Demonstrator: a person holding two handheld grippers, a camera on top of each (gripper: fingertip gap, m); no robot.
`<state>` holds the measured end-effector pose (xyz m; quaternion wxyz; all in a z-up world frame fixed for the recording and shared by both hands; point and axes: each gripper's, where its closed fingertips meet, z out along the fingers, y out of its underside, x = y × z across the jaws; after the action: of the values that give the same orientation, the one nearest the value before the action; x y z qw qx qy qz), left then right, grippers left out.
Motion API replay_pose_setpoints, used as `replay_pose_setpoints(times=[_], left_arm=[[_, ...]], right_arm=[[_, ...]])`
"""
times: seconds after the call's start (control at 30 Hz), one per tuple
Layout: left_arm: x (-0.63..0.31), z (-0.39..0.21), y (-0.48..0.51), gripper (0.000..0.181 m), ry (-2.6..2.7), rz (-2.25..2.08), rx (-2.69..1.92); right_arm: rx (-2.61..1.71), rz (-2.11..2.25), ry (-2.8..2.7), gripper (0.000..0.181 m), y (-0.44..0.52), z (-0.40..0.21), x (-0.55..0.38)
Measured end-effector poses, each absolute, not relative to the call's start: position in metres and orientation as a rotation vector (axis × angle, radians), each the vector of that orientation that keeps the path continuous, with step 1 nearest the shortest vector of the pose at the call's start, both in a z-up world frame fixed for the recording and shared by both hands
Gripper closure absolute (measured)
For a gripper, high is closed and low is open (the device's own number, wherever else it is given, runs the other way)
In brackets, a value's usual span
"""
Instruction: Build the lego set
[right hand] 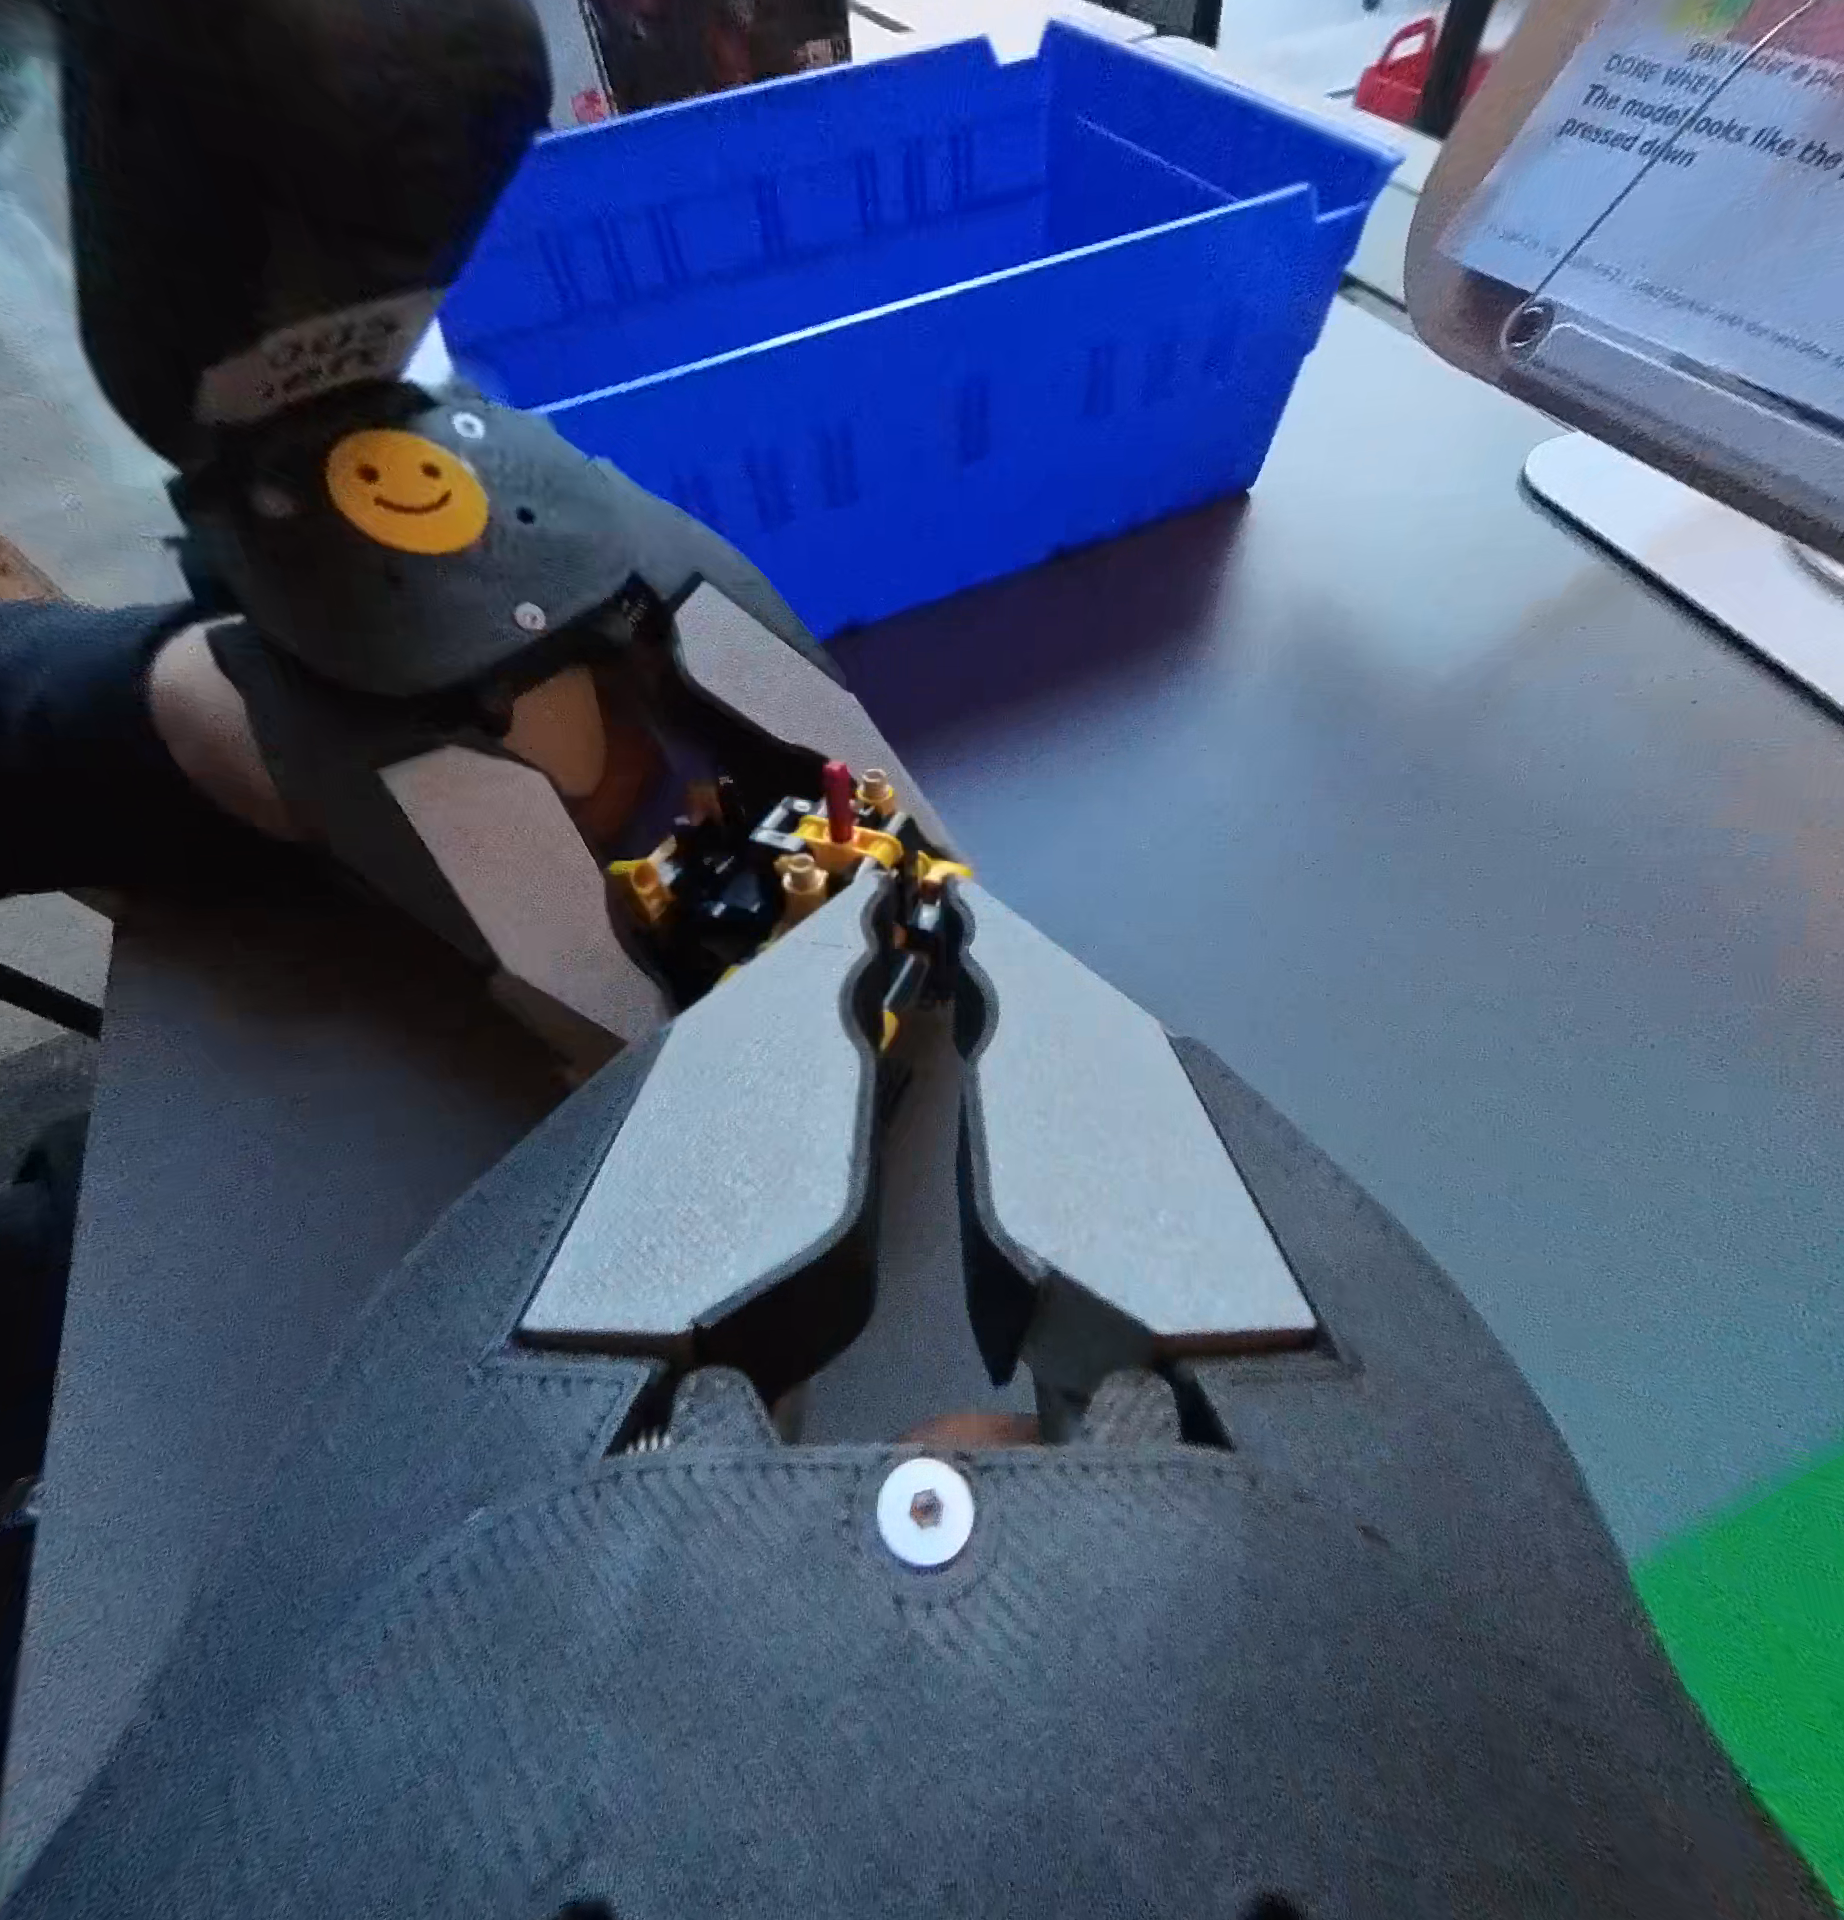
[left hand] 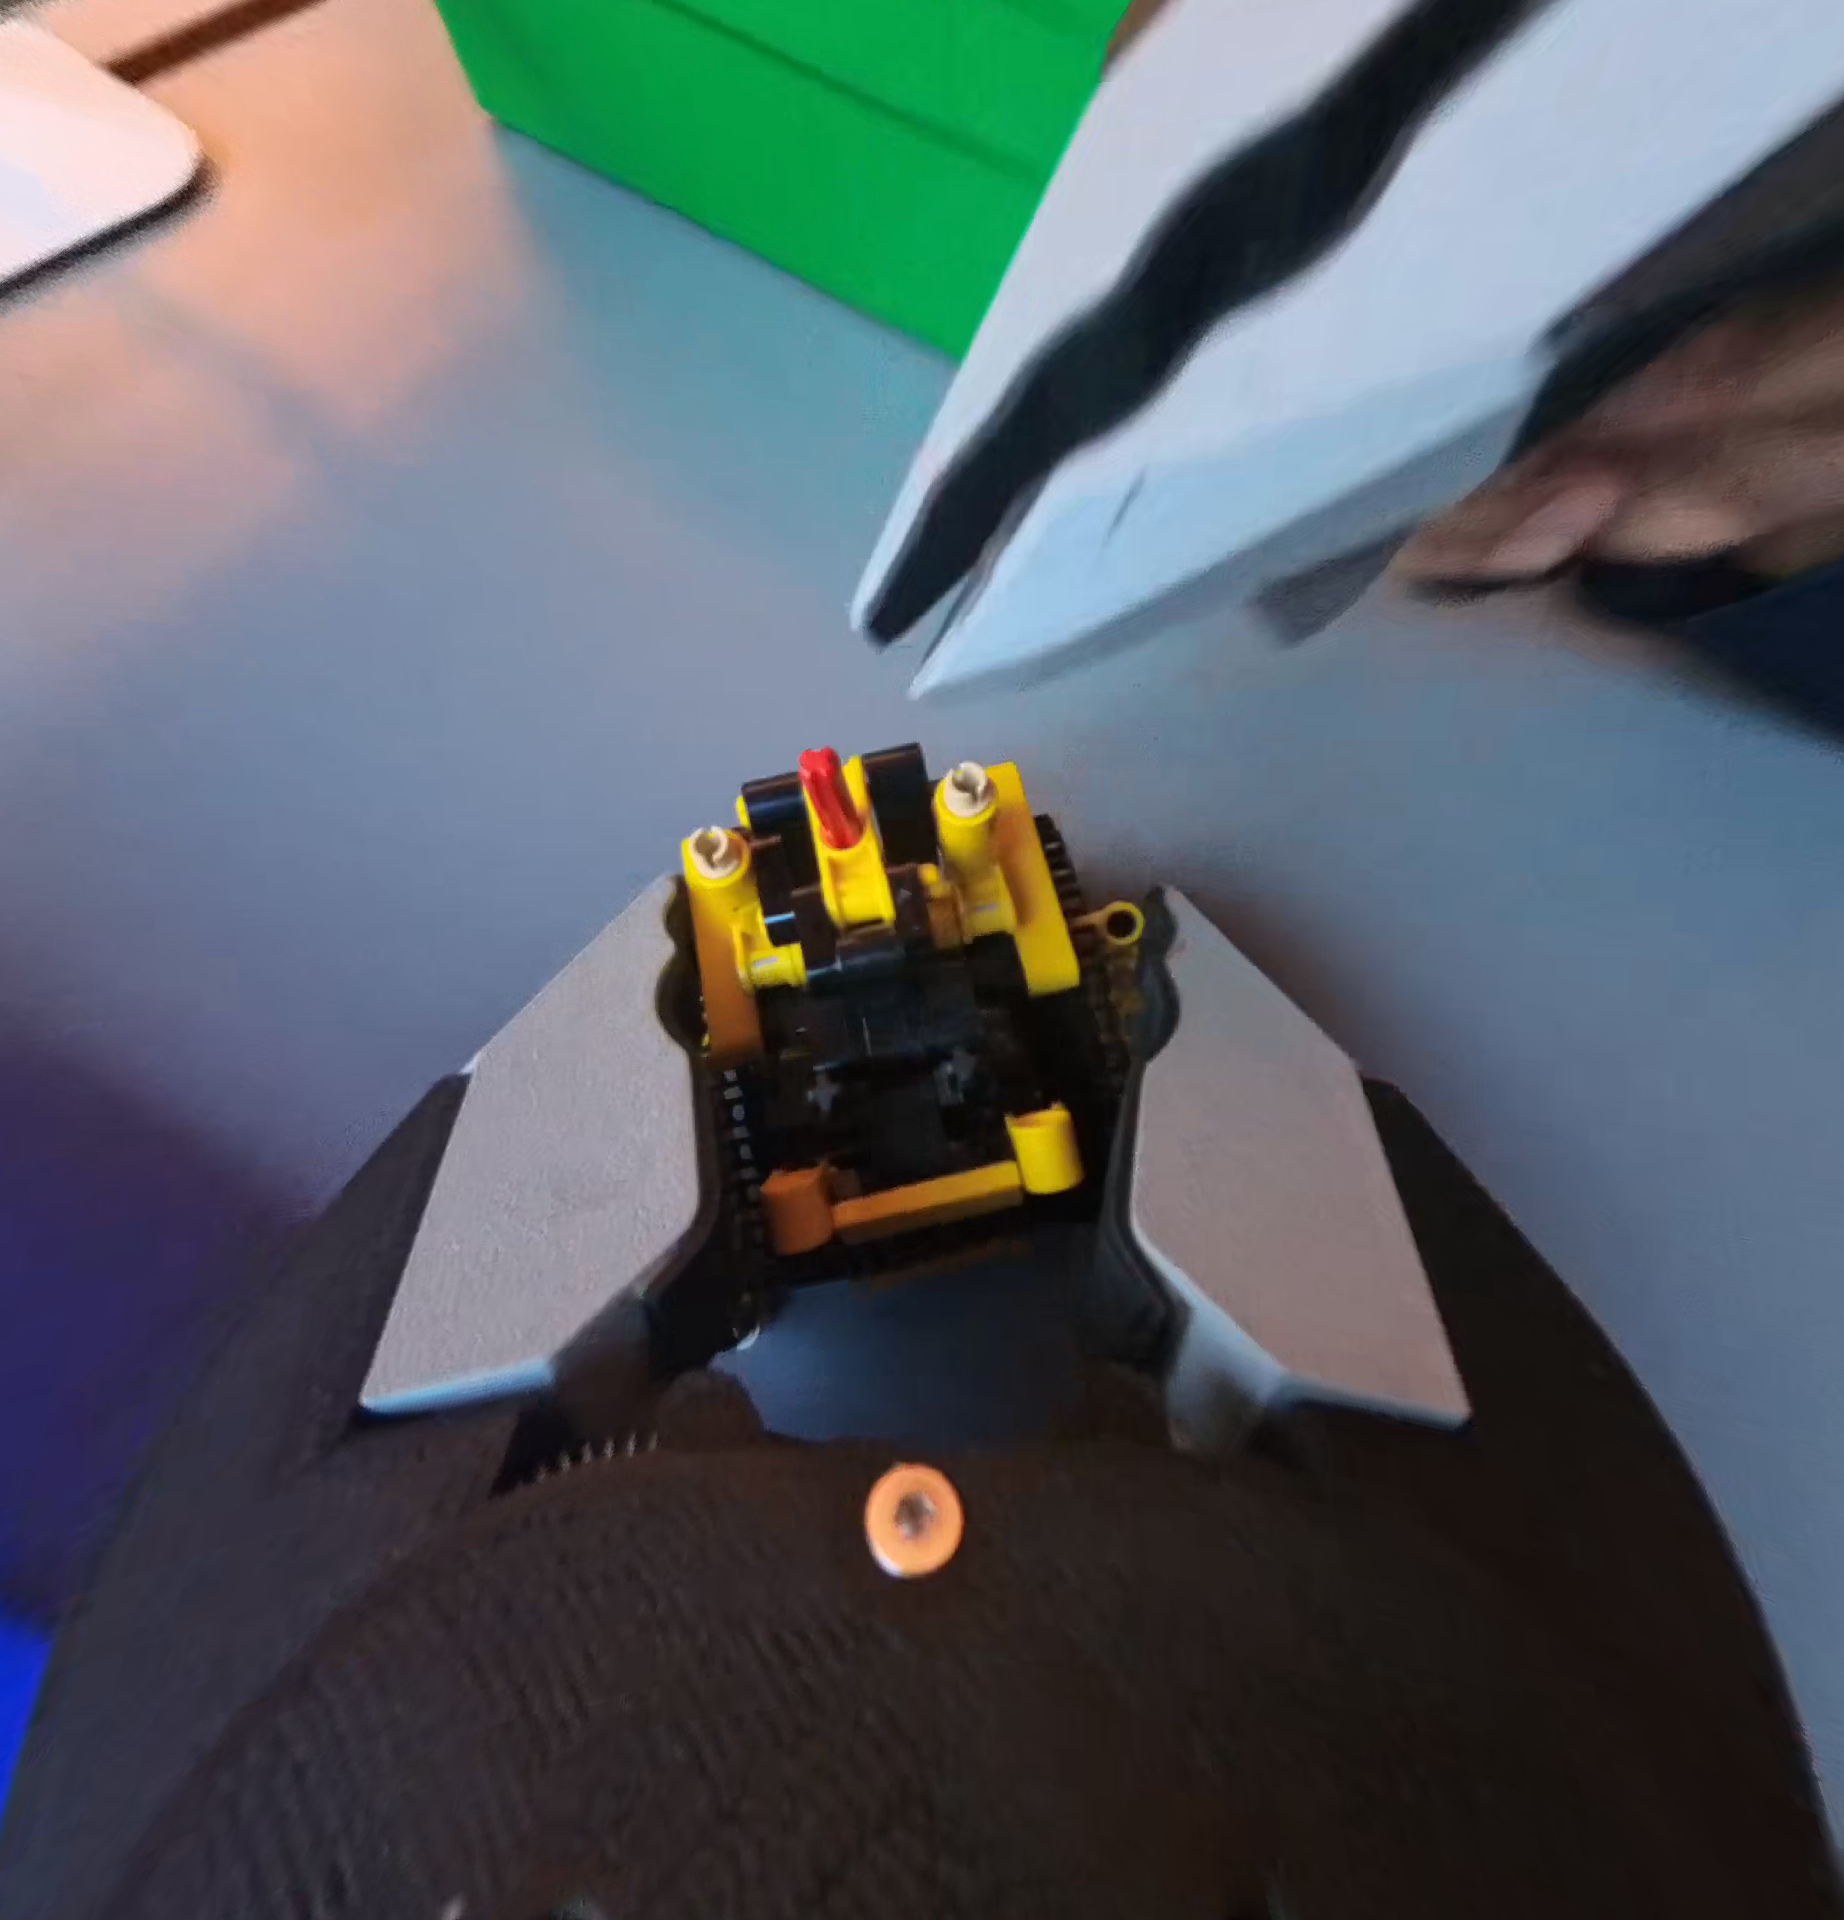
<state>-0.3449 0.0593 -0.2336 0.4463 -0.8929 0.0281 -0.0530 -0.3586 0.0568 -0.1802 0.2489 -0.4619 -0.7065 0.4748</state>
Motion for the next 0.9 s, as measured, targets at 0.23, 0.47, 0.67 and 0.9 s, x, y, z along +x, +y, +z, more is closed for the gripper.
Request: replay_pose_setpoints(times=[0.23, 0.47, 0.67, 0.9], left_arm=[[-0.322, -0.207, 0.056, 0.099, -0.002, -0.582, -2.067], [-0.321, -0.212, 0.057, 0.099, -0.020, -0.614, -2.083], [-0.326, -0.222, 0.058, 0.099, 0.006, -0.487, -2.137], [-0.327, -0.220, 0.059, 0.099, 0.015, -0.473, -2.122]], right_arm=[[-1.243, 1.421, -1.912, 0.179, 0.052, -0.162, -0.347], [-1.228, 1.460, -1.979, 0.174, 0.043, -0.169, -0.338], [-1.218, 1.340, -1.976, 0.171, 0.041, -0.185, -0.343], [-1.050, 1.155, -1.937, 0.169, 0.039, -0.180, -0.345]])
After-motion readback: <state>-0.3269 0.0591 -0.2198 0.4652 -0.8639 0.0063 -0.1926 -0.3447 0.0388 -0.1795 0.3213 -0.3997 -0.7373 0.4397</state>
